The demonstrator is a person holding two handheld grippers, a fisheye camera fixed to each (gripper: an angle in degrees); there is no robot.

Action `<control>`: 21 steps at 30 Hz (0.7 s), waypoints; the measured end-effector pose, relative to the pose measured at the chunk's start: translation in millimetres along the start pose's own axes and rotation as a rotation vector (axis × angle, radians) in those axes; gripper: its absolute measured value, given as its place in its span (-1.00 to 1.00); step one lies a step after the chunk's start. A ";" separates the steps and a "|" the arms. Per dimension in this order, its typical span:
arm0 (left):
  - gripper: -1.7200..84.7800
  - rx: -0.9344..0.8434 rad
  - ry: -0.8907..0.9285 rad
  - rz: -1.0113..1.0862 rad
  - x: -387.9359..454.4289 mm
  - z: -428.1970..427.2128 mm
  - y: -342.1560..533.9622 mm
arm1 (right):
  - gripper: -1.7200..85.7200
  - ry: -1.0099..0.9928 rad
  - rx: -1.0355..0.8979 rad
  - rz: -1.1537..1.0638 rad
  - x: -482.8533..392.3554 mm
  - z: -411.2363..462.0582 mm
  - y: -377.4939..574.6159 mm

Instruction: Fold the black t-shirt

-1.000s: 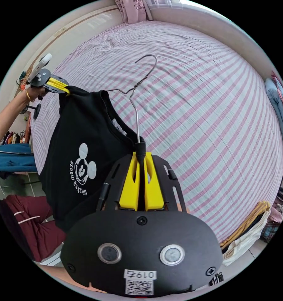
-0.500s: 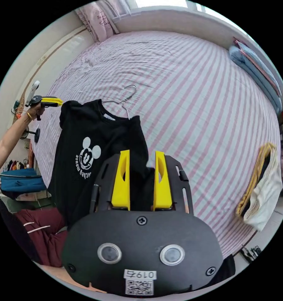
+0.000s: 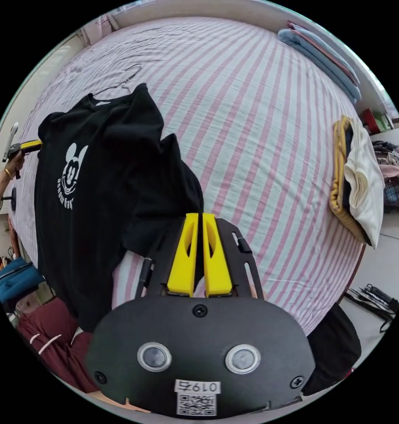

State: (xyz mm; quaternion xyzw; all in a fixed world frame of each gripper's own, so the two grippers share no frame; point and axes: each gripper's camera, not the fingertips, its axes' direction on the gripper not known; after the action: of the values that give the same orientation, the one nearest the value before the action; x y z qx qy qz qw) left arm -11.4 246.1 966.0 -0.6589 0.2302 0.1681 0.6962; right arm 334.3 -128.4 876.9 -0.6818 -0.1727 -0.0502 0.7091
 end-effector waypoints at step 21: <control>-0.86 0.325 -0.228 -0.146 93.8 -38.3 36.6 | -0.95 0.019 0.419 -0.166 -204.0 -69.2 -123.0</control>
State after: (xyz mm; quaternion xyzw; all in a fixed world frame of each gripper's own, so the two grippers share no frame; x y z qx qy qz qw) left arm 43.7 204.3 883.4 -0.5296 0.1258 0.1515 0.8251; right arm 118.0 -238.1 929.0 -0.5025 -0.2283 -0.0777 0.8302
